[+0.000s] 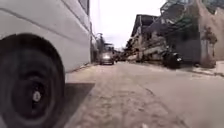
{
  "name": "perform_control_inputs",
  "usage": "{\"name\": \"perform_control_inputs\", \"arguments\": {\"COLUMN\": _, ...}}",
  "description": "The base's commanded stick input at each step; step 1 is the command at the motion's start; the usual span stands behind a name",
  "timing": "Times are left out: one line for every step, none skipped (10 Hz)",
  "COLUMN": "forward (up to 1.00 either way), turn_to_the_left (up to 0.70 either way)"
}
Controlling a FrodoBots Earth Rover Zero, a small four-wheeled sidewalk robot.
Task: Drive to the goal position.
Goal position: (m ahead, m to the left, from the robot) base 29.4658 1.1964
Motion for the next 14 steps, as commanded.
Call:
{"name": "perform_control_inputs", "arguments": {"forward": 1.0, "turn_to_the_left": 0.0}}
{"name": "perform_control_inputs", "arguments": {"forward": 1.0, "turn_to_the_left": 0.0}}
{"name": "perform_control_inputs", "arguments": {"forward": 1.0, "turn_to_the_left": 0.0}}
{"name": "perform_control_inputs", "arguments": {"forward": 1.0, "turn_to_the_left": 0.0}}
{"name": "perform_control_inputs", "arguments": {"forward": 1.0, "turn_to_the_left": 0.0}}
{"name": "perform_control_inputs", "arguments": {"forward": 1.0, "turn_to_the_left": 0.0}}
{"name": "perform_control_inputs", "arguments": {"forward": 1.0, "turn_to_the_left": 0.0}}
{"name": "perform_control_inputs", "arguments": {"forward": 1.0, "turn_to_the_left": 0.0}}
{"name": "perform_control_inputs", "arguments": {"forward": 1.0, "turn_to_the_left": 0.0}}
{"name": "perform_control_inputs", "arguments": {"forward": 1.0, "turn_to_the_left": 0.0}}
{"name": "perform_control_inputs", "arguments": {"forward": 1.0, "turn_to_the_left": 0.0}}
{"name": "perform_control_inputs", "arguments": {"forward": 1.0, "turn_to_the_left": 0.0}}
{"name": "perform_control_inputs", "arguments": {"forward": 1.0, "turn_to_the_left": 0.0}}
{"name": "perform_control_inputs", "arguments": {"forward": 1.0, "turn_to_the_left": 0.0}}
